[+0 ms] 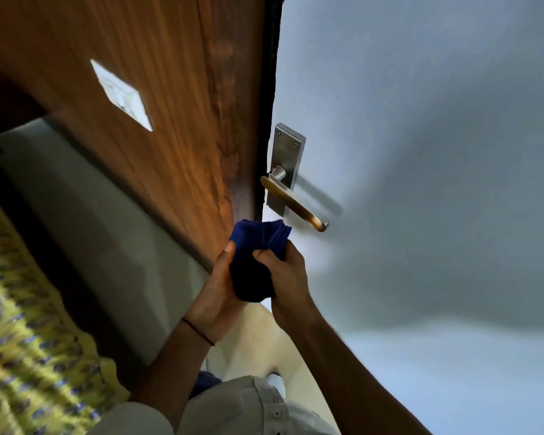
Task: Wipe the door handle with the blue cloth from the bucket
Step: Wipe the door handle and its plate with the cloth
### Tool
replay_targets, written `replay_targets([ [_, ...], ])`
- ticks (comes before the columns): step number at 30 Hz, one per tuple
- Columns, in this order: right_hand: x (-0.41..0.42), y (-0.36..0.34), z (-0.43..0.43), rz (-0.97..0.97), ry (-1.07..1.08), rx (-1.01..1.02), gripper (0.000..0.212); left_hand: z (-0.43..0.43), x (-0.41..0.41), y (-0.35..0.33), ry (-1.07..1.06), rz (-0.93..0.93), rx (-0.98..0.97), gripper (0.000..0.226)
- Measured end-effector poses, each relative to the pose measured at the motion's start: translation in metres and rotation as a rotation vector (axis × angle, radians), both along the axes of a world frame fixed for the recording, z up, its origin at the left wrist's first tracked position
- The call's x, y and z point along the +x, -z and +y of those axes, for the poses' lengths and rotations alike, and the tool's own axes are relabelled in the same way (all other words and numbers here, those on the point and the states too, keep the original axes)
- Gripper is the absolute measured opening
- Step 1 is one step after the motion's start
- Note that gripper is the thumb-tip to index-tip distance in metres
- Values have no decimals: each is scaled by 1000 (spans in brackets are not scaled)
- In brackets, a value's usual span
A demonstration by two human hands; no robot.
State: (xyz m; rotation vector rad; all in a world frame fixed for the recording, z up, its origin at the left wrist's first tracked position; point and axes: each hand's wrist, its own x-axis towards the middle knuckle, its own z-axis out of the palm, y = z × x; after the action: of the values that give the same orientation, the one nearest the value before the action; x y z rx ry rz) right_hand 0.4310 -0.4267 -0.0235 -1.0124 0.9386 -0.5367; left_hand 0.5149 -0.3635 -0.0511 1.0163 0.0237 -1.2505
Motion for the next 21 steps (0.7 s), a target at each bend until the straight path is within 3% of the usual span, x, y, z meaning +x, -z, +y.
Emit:
replay_targets([
  [4, -13, 1, -6, 6, -38, -52, 28, 17, -1, 6, 88, -107, -142, 43],
  [7, -26, -1, -15, 82, -128, -111, 33, 15, -6, 2, 147, -138, -126, 55],
  [12, -55, -14, -29, 93, -184, -87, 49, 12, -18, 4, 94, 79, -153, 75],
  [15, -73, -18, -37, 150, 106, -184, 52, 6, -16, -3, -53, 135, -152, 51],
  [17, -78, -27, -43, 85, 246, -321, 42, 1, -12, -11, -166, 85, -149, 31],
  [21, -65, -51, -51, 98, 132, -543, 29, -18, -8, -30, -301, -115, -104, 28],
])
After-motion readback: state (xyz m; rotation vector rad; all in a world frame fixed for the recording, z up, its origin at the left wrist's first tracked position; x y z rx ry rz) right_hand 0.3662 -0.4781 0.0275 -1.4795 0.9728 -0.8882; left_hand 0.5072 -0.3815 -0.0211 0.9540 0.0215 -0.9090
